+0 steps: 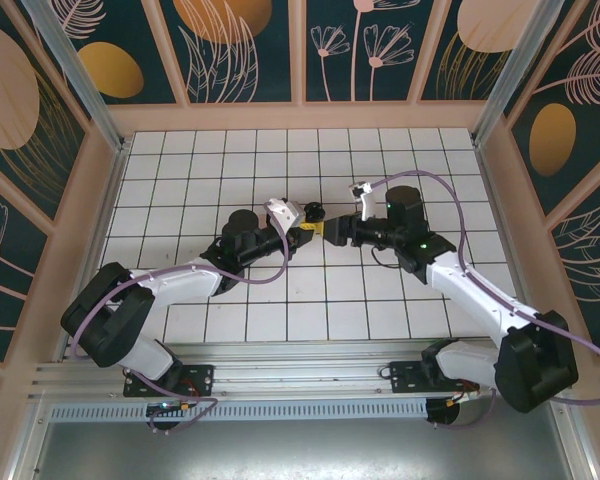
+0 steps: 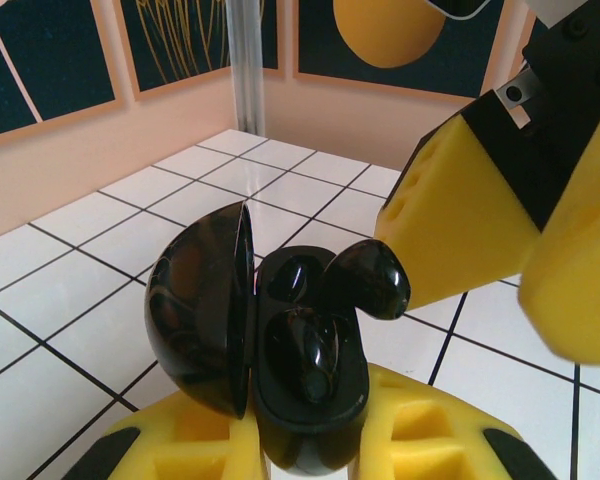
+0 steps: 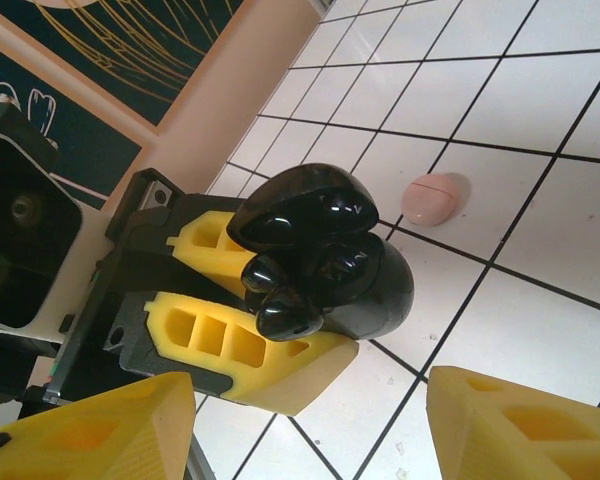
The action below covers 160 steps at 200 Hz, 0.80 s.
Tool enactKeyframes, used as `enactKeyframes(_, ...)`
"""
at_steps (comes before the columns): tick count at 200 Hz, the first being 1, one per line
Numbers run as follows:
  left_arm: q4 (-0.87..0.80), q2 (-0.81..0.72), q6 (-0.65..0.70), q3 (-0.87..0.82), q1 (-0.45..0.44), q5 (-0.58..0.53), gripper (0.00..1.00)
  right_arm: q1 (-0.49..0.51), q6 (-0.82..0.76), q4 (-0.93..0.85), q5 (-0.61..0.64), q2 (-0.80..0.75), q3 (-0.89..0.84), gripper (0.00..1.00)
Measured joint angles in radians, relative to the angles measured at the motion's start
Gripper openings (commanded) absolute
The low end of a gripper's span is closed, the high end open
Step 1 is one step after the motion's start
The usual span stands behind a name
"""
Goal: Insert wireless bluetooth earbuds into charging case
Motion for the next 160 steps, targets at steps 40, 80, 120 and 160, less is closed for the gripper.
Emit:
enactKeyframes(40,0.000,0.000,0.000,0.000,0.000,0.000,0.09,0.000,-0.001,-0.001,0.020,0.012,0.015,0.64)
enactKeyframes(80,0.000,0.000,0.000,0.000,0.000,0.001,0.09,0.000,-0.001,0.000,0.046,0.030,0.018,0.63)
enactKeyframes(120,0.001,-0.008,0.000,0.000,0.000,0.005,0.09,0.000,-0.001,0.000,0.071,0.031,0.018,0.63)
enactKeyframes(160,0.001,-0.013,0.000,-0.001,0.000,0.004,0.09,-0.005,0.000,0.000,0.079,0.029,0.018,0.63)
